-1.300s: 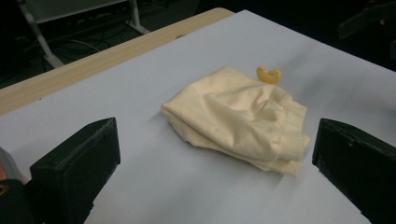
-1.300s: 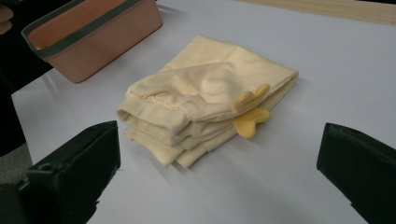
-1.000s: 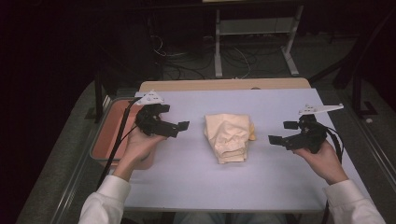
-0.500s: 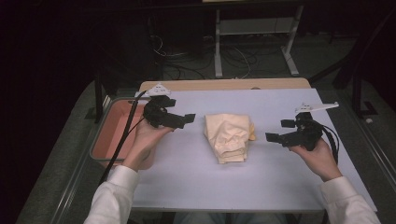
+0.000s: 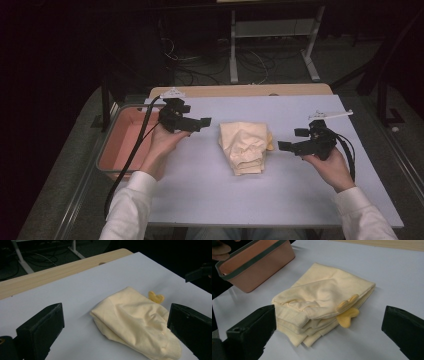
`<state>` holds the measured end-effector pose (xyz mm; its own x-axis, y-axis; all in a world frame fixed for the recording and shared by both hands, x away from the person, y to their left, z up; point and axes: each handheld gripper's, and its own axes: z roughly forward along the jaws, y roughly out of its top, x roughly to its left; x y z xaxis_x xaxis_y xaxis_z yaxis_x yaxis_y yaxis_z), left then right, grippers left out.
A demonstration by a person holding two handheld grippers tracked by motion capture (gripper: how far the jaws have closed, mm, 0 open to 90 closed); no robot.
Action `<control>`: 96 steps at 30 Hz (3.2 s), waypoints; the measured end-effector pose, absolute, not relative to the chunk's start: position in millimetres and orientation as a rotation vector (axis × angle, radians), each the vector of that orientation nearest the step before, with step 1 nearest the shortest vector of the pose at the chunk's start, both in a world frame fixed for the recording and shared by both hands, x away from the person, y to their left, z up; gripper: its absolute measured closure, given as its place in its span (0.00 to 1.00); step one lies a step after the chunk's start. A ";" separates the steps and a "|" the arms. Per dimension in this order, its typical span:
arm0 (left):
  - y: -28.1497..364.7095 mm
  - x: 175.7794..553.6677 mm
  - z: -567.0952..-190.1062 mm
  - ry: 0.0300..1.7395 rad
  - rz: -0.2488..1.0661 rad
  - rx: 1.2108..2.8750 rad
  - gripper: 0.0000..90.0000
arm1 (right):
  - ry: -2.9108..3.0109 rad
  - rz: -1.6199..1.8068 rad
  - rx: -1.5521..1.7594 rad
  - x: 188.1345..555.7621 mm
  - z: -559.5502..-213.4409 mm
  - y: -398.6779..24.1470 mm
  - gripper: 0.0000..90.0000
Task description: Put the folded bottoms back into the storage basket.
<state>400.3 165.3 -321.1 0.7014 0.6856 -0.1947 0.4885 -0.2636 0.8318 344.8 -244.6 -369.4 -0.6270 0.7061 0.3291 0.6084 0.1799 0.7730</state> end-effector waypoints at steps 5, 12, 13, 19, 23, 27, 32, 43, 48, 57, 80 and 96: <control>161.7 403.8 -326.3 0.918 0.242 1.936 0.01 | 2.335 1.444 1.318 345.5 -372.7 -241.5 0.00; 155.2 410.9 -337.1 0.950 0.220 1.938 0.01 | 2.343 1.437 1.347 348.0 -381.5 -235.5 0.00; 154.0 412.0 -338.8 0.956 0.214 1.935 0.01 | 2.343 1.437 1.347 348.0 -381.5 -235.5 0.00; 147.1 420.1 -347.9 0.984 0.194 1.930 0.01 | 2.347 1.436 1.370 351.4 -387.3 -227.1 0.00; 140.2 428.5 -354.4 1.012 0.182 1.934 0.01 | 2.352 1.423 1.389 355.8 -391.3 -218.5 0.00; 136.1 433.7 -356.6 1.029 0.180 1.938 0.01 | 2.355 1.404 1.407 358.4 -395.5 -212.9 0.00; 130.9 440.4 -360.1 1.040 0.173 1.914 0.01 | 2.365 1.379 1.450 362.1 -402.8 -207.3 0.00; 123.5 447.9 -376.9 1.063 0.176 1.916 0.01 | 2.362 1.359 1.531 367.1 -413.2 -197.9 0.00; 118.8 451.5 -388.8 1.076 0.159 1.923 0.01 | 2.354 1.335 1.566 368.9 -418.6 -192.0 0.00; 112.7 454.8 -405.7 1.087 0.131 1.928 0.01 | 2.342 1.273 1.692 368.8 -426.6 -187.9 0.12; 107.9 459.4 -441.3 1.139 0.059 1.955 0.01 | 2.297 1.271 1.843 362.9 -445.8 -180.2 0.27; 102.0 455.3 -451.8 1.151 0.041 1.951 0.22 | 2.326 1.367 1.896 364.4 -450.3 -177.5 0.52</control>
